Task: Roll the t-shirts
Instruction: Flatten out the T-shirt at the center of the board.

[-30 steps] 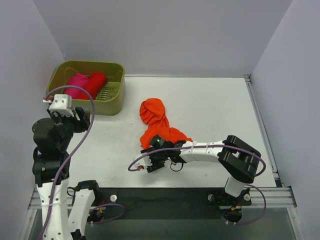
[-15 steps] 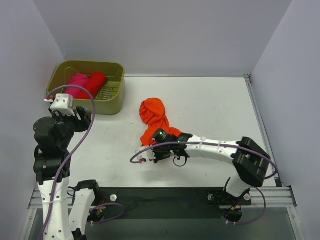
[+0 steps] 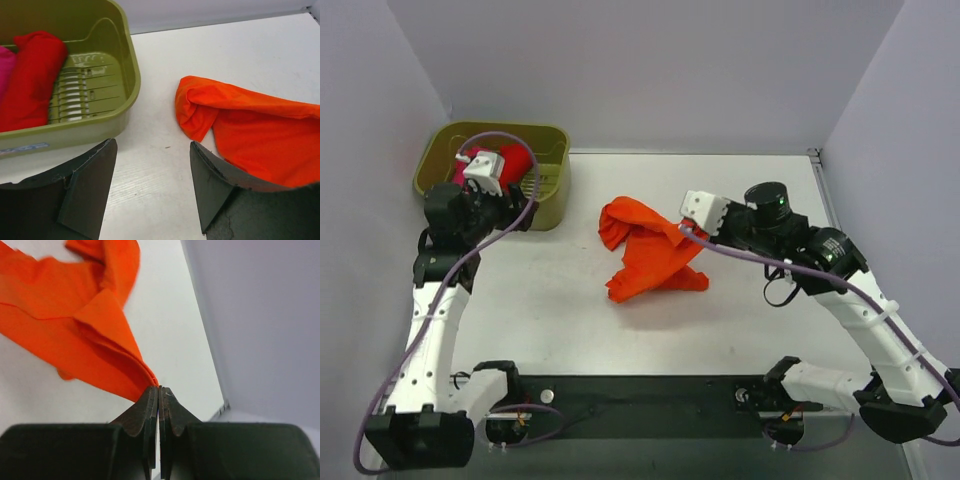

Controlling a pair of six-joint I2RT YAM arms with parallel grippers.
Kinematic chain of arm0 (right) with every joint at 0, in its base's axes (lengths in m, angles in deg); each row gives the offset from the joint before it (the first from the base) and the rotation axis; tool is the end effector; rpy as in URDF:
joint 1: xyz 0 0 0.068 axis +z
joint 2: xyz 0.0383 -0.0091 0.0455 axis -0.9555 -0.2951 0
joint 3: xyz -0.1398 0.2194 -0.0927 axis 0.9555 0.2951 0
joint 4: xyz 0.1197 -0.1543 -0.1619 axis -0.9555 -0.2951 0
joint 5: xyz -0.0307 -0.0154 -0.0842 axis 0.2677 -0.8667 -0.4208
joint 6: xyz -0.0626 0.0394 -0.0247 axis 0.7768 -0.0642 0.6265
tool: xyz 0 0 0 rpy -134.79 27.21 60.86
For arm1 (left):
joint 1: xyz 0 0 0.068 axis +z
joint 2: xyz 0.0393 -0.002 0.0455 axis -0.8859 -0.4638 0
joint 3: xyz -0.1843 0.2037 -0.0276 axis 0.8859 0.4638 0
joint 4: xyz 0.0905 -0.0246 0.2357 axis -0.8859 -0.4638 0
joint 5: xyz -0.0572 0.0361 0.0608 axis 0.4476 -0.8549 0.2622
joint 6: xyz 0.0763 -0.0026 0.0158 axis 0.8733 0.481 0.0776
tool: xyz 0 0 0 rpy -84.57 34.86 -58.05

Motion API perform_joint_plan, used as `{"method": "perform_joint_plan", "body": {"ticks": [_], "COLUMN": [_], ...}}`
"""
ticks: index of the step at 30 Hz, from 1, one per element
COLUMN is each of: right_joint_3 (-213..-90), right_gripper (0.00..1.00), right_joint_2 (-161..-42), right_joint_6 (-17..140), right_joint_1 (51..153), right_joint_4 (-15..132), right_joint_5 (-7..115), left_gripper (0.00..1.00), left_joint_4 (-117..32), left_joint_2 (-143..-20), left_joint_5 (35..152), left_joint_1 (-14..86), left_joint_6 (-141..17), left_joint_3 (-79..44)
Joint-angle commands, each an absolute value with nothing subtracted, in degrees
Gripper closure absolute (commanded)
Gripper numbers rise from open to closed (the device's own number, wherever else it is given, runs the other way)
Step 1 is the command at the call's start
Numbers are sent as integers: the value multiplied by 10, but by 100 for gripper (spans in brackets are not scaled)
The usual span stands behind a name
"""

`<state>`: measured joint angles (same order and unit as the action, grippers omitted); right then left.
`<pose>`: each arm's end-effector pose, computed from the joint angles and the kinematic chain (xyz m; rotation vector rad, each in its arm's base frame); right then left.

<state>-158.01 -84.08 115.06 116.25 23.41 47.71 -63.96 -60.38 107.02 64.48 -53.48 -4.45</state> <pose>0.1748 0.1676 0.4419 -1.3375 1.3169 -0.0139 0.2278 -0.0162 0.3758 0.1813 1.8143 -0.3585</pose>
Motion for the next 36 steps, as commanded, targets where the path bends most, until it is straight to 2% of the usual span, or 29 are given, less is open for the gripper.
{"method": "perform_joint_plan", "body": {"ticks": [1, 7, 11, 12, 13, 14, 17, 22, 28, 32, 36], "right_joint_3": [-1579, -1554, -1538, -1531, -1528, -1524, -1517, -1516, -1512, -1514, -1511], "right_gripper": [100, 100, 100, 100, 100, 100, 100, 100, 100, 100, 100], "right_joint_2": [-835, -814, -828, -840, -845, -851, -875, -883, -892, -902, -907], "right_joint_6": [1155, 1168, 1132, 1100, 1085, 1069, 1014, 976, 973, 964, 959], "right_joint_1": [1038, 868, 818, 813, 808, 805, 803, 802, 798, 797, 797], "right_joint_4": [173, 186, 218, 225, 231, 241, 253, 253, 253, 256, 259], "right_joint_5": [418, 481, 502, 503, 505, 507, 508, 518, 521, 526, 532], "left_gripper": [30, 29, 29, 29, 20, 16, 16, 16, 16, 17, 27], "left_joint_4": [-579, -565, -570, -571, -571, -571, -560, -570, -562, -544, -539], "left_joint_2": [-672, -791, -859, -872, -894, -905, -954, -1058, -1118, -1146, -1180], "left_joint_5": [1108, 1096, 1077, 1075, 1069, 1067, 1046, 1050, 1084, 1043, 988], "left_joint_1": [601, 510, 464, 448, 442, 434, 413, 402, 373, 335, 323], "left_joint_6": [-536, -506, -468, -458, -450, -443, -422, -422, -432, -439, -443], "left_joint_3": [-106, -152, -165, -163, -155, -152, -141, -191, -209, -218, -248]}}
